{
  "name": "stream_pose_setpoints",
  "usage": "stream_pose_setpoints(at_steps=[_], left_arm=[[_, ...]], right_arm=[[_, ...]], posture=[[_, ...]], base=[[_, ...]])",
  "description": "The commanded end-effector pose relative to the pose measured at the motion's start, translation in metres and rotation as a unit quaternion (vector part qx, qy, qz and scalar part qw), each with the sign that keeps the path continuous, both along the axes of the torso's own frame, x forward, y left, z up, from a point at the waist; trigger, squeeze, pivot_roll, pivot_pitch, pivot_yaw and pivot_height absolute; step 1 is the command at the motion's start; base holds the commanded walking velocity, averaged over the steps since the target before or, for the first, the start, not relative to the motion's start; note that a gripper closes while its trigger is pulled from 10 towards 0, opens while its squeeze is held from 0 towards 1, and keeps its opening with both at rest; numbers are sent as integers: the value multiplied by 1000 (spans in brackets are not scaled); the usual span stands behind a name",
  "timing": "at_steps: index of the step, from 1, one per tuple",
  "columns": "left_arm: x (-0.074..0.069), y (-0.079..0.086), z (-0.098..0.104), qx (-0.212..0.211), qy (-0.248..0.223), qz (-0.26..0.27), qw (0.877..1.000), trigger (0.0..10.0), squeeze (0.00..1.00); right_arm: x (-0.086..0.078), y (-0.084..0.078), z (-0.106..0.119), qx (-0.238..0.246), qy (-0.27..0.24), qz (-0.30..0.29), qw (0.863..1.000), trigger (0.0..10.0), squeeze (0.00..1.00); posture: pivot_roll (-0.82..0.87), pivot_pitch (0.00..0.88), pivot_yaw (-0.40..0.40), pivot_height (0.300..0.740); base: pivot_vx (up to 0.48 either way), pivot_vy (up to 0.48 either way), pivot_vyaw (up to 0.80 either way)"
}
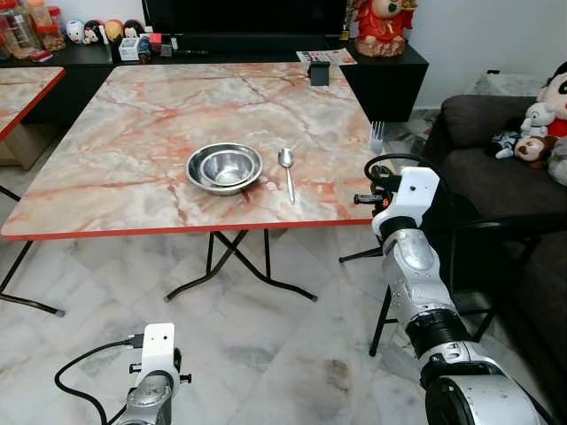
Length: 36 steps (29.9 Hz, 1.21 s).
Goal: Setting the table
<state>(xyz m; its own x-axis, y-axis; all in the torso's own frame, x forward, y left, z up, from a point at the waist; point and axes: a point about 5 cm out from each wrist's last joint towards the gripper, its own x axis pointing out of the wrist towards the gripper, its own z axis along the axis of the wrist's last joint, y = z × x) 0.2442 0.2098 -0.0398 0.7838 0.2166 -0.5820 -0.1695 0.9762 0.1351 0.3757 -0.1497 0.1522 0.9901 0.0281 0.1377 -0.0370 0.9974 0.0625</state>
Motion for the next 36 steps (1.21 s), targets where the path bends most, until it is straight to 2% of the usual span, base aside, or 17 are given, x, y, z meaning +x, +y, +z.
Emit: stream_pose_setpoints(at_steps=[1, 3, 9, 36], left_arm=[[-1, 3, -1, 1, 8, 6, 1000, 10000, 0], [-1, 3, -1, 1, 7, 6, 1000, 10000, 0], [-1, 4, 0, 2, 7, 7, 1000, 10000, 0], [-2, 4, -1, 4, 9, 2, 1000, 10000, 0]], right_arm=[[1, -1, 5, 4, -6, -2, 1000, 10000, 0], [1, -1, 6, 11, -6, -2, 1000, 10000, 0], [1, -2, 9, -13, -16, -3, 1000, 10000, 0], [-2, -2, 2, -3, 1, -6, 1000, 10000, 0]], posture=[[-13, 101, -3, 740], [-13, 101, -3, 740], [-15, 101, -1, 740], [-16, 109, 4, 740]], base=[[322, 0, 0], [322, 0, 0], [328, 0, 85], [347, 0, 35]])
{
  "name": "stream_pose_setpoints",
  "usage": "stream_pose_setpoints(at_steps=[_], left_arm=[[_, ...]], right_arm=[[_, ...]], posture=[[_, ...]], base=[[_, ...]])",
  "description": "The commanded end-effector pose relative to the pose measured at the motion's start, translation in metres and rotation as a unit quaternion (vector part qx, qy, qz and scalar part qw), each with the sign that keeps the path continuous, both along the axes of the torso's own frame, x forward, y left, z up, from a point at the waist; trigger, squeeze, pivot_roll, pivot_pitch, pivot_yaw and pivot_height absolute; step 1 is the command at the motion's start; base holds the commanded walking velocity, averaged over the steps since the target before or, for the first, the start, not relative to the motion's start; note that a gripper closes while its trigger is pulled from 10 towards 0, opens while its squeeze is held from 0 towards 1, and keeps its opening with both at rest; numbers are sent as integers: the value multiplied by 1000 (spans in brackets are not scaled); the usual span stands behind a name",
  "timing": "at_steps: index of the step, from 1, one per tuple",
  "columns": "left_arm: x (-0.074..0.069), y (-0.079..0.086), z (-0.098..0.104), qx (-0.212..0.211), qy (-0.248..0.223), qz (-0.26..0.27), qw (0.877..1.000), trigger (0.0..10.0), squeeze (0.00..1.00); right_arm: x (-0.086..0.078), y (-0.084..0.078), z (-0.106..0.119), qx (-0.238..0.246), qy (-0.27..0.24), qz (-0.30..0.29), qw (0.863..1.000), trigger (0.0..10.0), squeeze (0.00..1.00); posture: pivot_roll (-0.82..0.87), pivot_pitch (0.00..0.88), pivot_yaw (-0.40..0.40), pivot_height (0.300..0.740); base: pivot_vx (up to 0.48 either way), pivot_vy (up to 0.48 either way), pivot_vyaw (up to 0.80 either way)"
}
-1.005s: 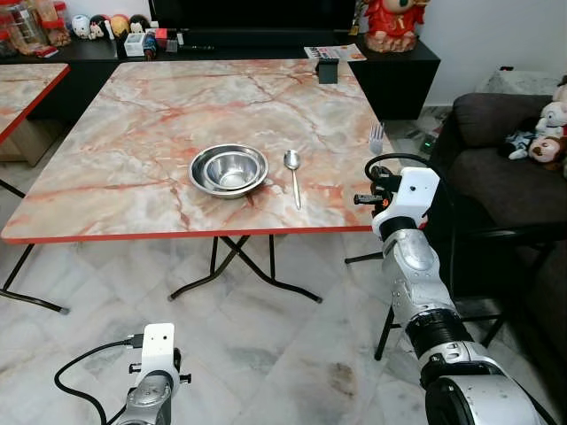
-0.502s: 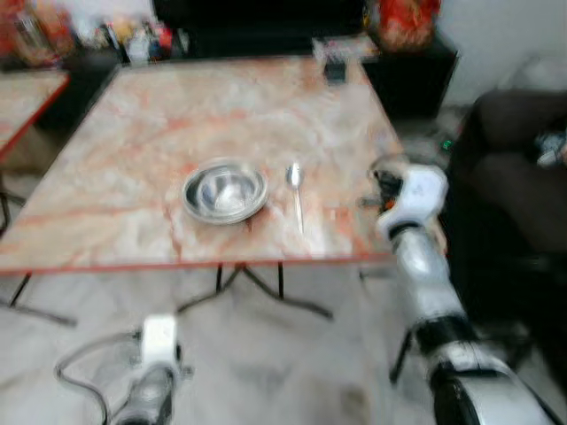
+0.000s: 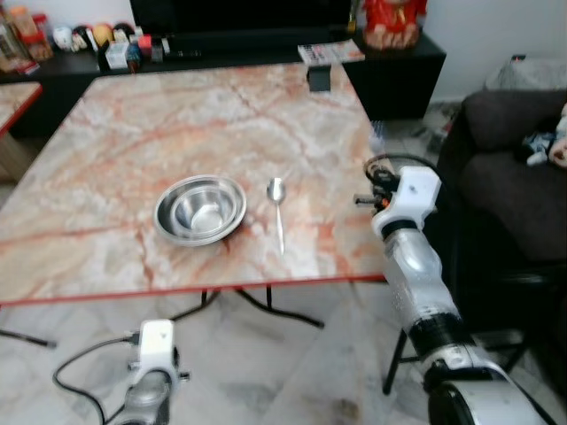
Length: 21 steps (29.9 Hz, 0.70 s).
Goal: Setting the table
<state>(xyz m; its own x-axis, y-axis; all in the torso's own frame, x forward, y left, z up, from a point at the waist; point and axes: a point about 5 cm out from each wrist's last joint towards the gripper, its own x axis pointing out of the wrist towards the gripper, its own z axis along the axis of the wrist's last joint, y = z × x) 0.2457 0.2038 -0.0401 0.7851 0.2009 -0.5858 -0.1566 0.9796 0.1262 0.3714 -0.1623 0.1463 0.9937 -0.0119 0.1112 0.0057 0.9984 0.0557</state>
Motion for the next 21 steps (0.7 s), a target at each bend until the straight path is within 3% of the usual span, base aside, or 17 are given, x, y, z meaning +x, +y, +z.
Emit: stream_pose_setpoints(at_steps=[1, 14, 21], left_arm=[[-4, 10, -1, 9, 8, 9, 1000, 10000, 0], [-4, 10, -1, 8, 7, 9, 1000, 10000, 0], [-4, 9, -1, 6, 7, 8, 1000, 10000, 0]], right_arm=[[2, 11, 7, 0, -13, 15, 1000, 10000, 0], [0, 14, -2, 4, 8, 22, 1000, 10000, 0], [-5, 23, -10, -1, 20, 37, 999, 10000, 0]], posture=[[-16, 109, 4, 740], [-14, 117, 1, 740], [-17, 119, -1, 740]], base=[[364, 0, 0], [355, 0, 0], [0, 0, 0]])
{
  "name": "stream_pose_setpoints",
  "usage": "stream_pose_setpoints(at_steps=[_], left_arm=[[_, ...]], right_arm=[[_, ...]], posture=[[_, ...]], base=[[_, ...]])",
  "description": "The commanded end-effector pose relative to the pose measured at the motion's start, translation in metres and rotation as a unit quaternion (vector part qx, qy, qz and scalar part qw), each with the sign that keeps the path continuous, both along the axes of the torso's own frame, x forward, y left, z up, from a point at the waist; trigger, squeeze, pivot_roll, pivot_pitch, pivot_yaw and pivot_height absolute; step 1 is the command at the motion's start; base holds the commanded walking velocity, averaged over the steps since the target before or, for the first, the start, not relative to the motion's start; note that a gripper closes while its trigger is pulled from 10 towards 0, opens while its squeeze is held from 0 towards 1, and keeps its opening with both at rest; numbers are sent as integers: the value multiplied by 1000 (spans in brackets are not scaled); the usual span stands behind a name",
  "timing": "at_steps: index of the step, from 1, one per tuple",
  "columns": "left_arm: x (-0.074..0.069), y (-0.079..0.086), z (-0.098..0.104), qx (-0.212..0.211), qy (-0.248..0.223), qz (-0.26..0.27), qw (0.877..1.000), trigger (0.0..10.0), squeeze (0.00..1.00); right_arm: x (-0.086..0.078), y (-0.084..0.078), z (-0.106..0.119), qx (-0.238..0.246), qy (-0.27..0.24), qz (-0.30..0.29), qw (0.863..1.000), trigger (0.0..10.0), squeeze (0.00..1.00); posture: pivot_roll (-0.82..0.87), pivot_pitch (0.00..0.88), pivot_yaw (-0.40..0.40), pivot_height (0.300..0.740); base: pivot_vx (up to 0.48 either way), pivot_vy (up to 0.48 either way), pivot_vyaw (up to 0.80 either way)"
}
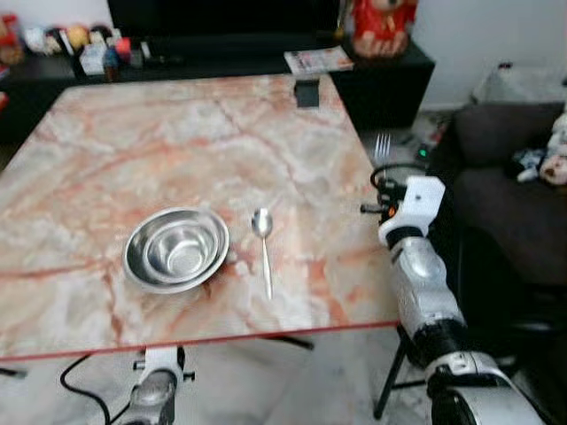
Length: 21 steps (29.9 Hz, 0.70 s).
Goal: Setting the table
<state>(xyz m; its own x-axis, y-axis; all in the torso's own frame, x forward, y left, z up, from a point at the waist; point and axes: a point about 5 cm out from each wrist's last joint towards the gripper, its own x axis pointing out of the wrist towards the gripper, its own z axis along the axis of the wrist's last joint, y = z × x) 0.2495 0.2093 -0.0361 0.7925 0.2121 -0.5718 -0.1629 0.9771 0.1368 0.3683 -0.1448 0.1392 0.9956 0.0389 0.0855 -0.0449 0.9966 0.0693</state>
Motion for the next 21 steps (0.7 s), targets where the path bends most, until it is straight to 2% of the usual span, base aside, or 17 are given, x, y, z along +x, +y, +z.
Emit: stream_pose_setpoints(at_steps=[1, 5, 10, 15, 18, 21], left_arm=[[-8, 3, -5, 0, 15, 6, 1000, 10000, 0], [-10, 2, -8, -7, 22, 5, 1000, 10000, 0], [-21, 1, -15, -14, 42, 0, 999, 10000, 0], [-41, 10, -26, -3, 72, 9, 997, 10000, 0], [-42, 11, -26, 0, 73, 9, 997, 10000, 0], [-46, 19, -27, 5, 78, 15, 997, 10000, 0]], right_arm=[[-2, 7, -4, -7, 9, 12, 1000, 10000, 0], [-4, 9, -7, -6, 14, 16, 1000, 10000, 0], [-5, 8, -12, -9, 27, 11, 1000, 10000, 0], [-7, 10, -18, -8, 37, 11, 999, 10000, 0], [-7, 11, -18, -9, 39, 13, 999, 10000, 0], [-8, 16, -31, -18, 67, 23, 997, 10000, 0]], posture=[[-17, 119, -1, 740], [-16, 119, -3, 740], [-18, 121, -1, 740], [-15, 124, -2, 740], [-15, 124, -1, 740], [-8, 127, 2, 740]], base=[[0, 0, 0], [0, 0, 0], [0, 0, 0], [0, 0, 0], [0, 0, 0], [0, 0, 0]])
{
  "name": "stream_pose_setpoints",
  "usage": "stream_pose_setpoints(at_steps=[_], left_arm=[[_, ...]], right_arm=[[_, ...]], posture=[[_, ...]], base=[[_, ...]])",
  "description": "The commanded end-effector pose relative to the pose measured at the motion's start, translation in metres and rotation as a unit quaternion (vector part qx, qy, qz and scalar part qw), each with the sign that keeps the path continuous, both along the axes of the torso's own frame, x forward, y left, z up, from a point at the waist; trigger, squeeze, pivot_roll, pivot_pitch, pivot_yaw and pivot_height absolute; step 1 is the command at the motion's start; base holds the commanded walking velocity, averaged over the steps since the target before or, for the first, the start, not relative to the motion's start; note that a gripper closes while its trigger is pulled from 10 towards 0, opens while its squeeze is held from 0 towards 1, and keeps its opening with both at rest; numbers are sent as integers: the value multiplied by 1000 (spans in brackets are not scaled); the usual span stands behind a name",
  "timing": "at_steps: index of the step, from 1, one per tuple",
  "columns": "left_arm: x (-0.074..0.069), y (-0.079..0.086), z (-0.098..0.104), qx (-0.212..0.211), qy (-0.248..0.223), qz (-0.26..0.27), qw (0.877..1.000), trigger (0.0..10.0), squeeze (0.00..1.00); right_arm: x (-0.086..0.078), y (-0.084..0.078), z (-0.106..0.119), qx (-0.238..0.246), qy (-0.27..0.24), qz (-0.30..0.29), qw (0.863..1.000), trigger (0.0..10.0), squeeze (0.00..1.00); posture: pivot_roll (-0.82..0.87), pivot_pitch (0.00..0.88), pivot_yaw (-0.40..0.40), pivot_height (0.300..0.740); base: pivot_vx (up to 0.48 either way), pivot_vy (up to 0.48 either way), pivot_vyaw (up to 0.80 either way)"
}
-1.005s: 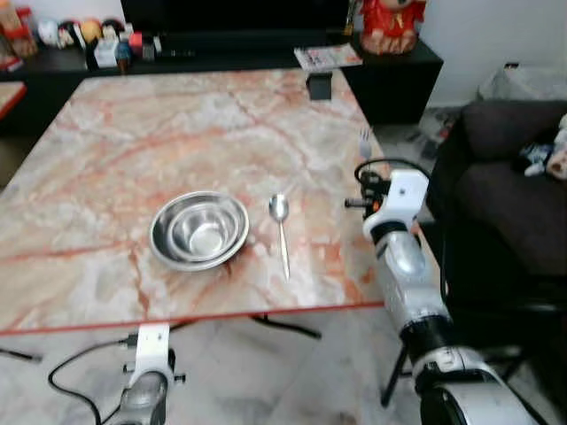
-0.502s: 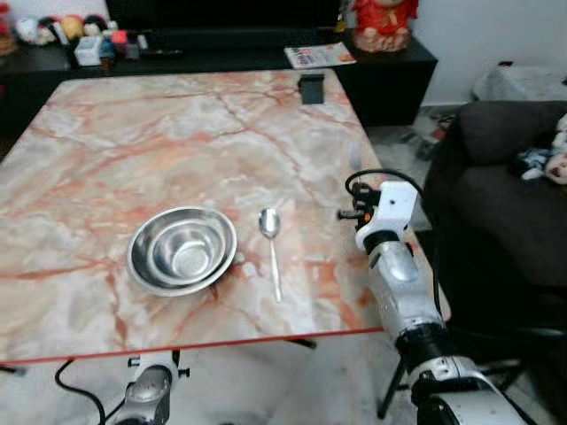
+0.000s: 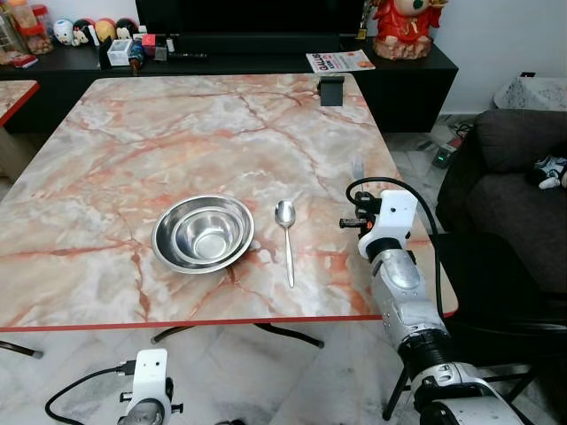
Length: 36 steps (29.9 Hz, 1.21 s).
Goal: Setting the table
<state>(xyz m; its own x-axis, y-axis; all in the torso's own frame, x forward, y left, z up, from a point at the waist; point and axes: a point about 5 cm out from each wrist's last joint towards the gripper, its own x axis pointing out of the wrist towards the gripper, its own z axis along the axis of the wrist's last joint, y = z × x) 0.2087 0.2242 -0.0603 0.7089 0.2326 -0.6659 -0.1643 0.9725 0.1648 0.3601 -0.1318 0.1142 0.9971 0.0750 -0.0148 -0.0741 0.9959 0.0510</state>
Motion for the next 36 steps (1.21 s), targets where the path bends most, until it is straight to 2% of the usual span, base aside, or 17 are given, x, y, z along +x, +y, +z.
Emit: stream_pose_setpoints(at_steps=[1, 10, 19, 25, 36], left_arm=[[-6, 5, -3, 3, 14, 5, 1000, 10000, 0], [-2, 12, 1, 11, 8, 3, 1000, 10000, 0], [1, 14, 4, 13, 3, 1, 1000, 10000, 0], [1, 13, 3, 5, 9, -3, 1000, 10000, 0], [0, 9, 1, -5, 18, -9, 1000, 10000, 0]], right_arm=[[0, 4, -8, -10, 25, 6, 1000, 10000, 0], [-2, 15, -28, -21, 76, 18, 997, 10000, 0], [1, 18, -29, -18, 91, 17, 996, 10000, 0], [1, 20, -38, -50, 149, 13, 988, 10000, 0], [3, 23, -39, -64, 168, 23, 983, 10000, 0]], posture=[[-8, 127, 2, 740], [15, 132, 12, 740], [22, 132, 16, 740], [39, 131, 12, 740], [34, 129, 8, 740]], base=[[0, 0, 0], [0, 0, 0], [0, 0, 0], [0, 0, 0], [0, 0, 0]])
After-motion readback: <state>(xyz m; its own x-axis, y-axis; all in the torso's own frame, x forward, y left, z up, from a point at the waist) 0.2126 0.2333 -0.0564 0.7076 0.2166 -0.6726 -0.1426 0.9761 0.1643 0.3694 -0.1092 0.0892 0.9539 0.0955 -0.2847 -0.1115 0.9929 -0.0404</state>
